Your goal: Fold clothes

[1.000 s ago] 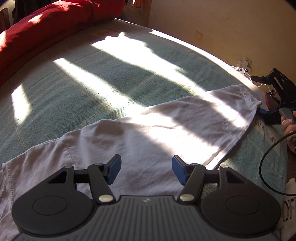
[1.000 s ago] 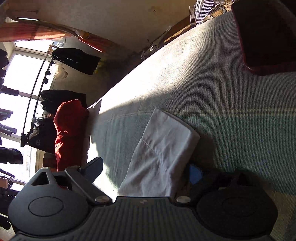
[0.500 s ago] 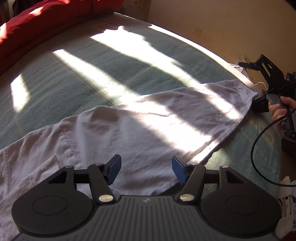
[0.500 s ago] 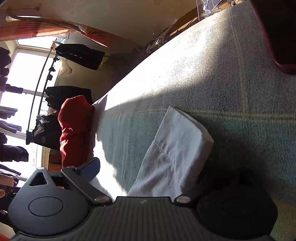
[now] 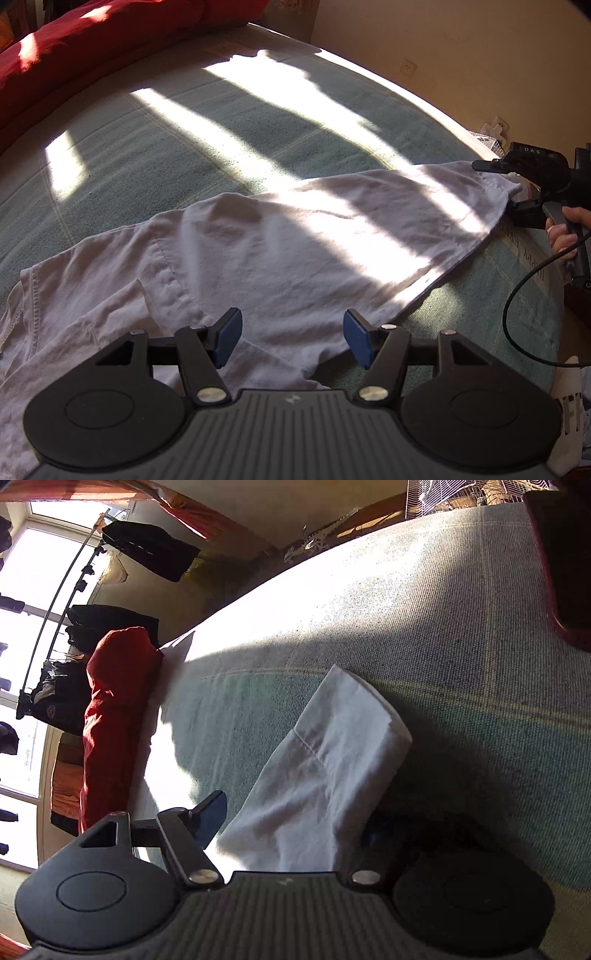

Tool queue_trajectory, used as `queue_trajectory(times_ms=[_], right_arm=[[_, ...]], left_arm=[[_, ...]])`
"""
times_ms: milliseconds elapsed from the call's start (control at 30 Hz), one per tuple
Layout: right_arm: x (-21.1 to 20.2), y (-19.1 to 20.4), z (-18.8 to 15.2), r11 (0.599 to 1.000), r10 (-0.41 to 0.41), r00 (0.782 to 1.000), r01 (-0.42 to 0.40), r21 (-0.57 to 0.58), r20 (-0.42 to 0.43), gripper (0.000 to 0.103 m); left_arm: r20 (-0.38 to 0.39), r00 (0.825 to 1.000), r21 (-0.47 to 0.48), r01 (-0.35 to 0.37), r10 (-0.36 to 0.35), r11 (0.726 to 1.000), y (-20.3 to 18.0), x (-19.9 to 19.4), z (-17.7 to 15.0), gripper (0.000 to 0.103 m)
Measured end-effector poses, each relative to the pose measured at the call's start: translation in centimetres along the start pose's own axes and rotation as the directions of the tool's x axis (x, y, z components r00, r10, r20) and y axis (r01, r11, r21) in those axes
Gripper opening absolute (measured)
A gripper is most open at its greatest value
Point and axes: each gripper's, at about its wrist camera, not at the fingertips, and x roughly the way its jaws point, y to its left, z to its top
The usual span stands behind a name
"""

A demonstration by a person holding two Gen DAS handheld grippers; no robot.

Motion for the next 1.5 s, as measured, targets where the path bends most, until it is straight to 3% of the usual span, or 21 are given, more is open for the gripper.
queue_trajectory(times_ms=[133,200,400,867,1033,1400,1500], right_arm=[[-0.2,0.5,-0.5,0.993,-0.107,0.994,0.108,-0.056,0.012,0.038],[-0.4,1.0,-0.7,0.982,-0.164,0.986,0.165,-0.091,0.021,0.015],[-0.9,3.2,-1.5,0.955,-0.220,0.975,0.223,-0.196,0.038,0.014],[-2.9,12.0,-5.1,0.903,-0.143,0.988,0.151,-0.402,0.049,0.014],[-3.1,13.7,-6.5,0.890,-0.124,0.992,0.128,-0.438,0.038,0.014],[-3.3,16.1,-9.3,0.863,-0.121,0.993,0.114,-0.492,0.018,0.014],[-3.4,17.3,-10.0,0.853,-0.116,0.993,0.106,-0.512,0.013,0.014]], left_arm=[[0.009,1.000,0.003,-0.011,0.011,1.000,0.1,-1.2,-0.6,0.061],[0.009,0.999,0.003,-0.032,0.032,0.999,0.3,-1.7,-1.0,0.061],[0.009,0.997,-0.020,-0.072,0.072,0.997,1.0,-3.4,-2.4,0.061],[-0.037,0.987,0.004,-0.159,0.159,0.987,3.1,-7.1,-6.4,0.061],[-0.032,0.986,-0.003,-0.162,0.161,0.987,4.2,-8.6,-7.8,0.061],[-0.116,0.973,0.035,-0.197,0.200,0.980,4.8,-8.6,-9.6,0.061],[-0.106,0.972,0.054,-0.203,0.207,0.978,4.6,-8.8,-9.7,0.061]])
